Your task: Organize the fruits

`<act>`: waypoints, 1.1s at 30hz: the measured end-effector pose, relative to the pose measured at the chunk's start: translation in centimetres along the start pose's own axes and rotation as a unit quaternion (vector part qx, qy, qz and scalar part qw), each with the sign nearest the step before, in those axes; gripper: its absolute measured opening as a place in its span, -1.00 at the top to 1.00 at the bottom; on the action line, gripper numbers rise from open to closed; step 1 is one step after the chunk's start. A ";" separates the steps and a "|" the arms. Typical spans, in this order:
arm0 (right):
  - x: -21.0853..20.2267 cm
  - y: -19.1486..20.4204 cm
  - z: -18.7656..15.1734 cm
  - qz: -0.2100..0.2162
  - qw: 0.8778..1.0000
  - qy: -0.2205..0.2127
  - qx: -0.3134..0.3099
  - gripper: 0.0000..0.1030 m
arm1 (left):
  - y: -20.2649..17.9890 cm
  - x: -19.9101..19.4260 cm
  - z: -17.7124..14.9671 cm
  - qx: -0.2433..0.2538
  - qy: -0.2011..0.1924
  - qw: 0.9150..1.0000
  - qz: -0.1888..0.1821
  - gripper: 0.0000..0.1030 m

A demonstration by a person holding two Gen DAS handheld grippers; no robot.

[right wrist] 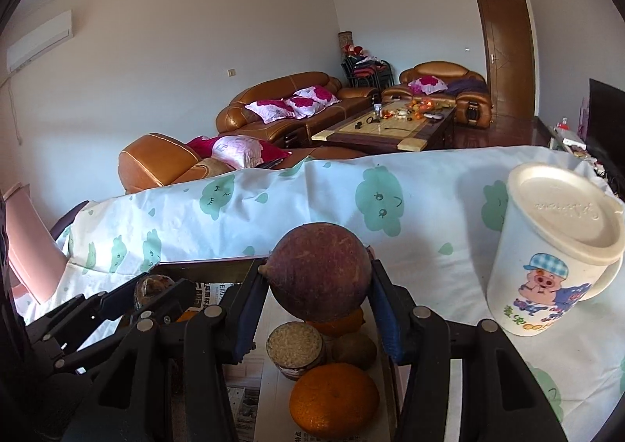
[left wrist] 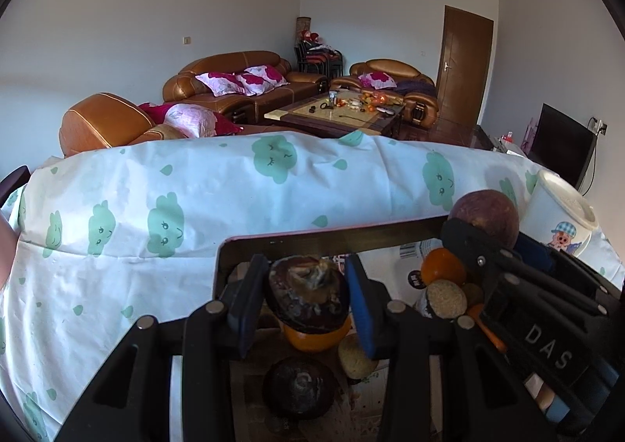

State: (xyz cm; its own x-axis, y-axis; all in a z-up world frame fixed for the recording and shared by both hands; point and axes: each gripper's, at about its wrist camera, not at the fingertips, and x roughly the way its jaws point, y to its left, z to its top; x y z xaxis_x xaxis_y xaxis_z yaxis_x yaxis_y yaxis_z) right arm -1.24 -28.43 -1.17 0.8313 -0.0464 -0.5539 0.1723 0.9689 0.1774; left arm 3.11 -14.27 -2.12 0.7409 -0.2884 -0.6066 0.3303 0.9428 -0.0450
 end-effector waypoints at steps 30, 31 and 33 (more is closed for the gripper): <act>-4.0 -0.4 -0.2 -0.049 0.995 -0.089 0.023 -0.35 | -1.7 -0.3 0.0 0.040 0.012 0.998 0.041 -1.00; -4.0 -0.5 -0.2 -0.050 0.994 -0.089 0.024 -0.35 | -1.6 -0.4 0.0 0.041 0.011 0.998 0.046 -1.00; -4.0 -0.6 -0.4 -0.056 0.994 -0.086 0.026 -0.35 | -1.6 -0.5 -0.1 0.047 0.007 0.997 0.057 -1.00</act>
State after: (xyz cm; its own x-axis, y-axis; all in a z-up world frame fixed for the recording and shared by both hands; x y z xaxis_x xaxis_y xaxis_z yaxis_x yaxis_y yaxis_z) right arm -4.89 -28.68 0.62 0.8825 -0.1992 -0.4260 0.2931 0.9413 0.1672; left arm 2.14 -15.61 -1.84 0.7682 -0.1781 -0.6150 0.2985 0.9494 0.0980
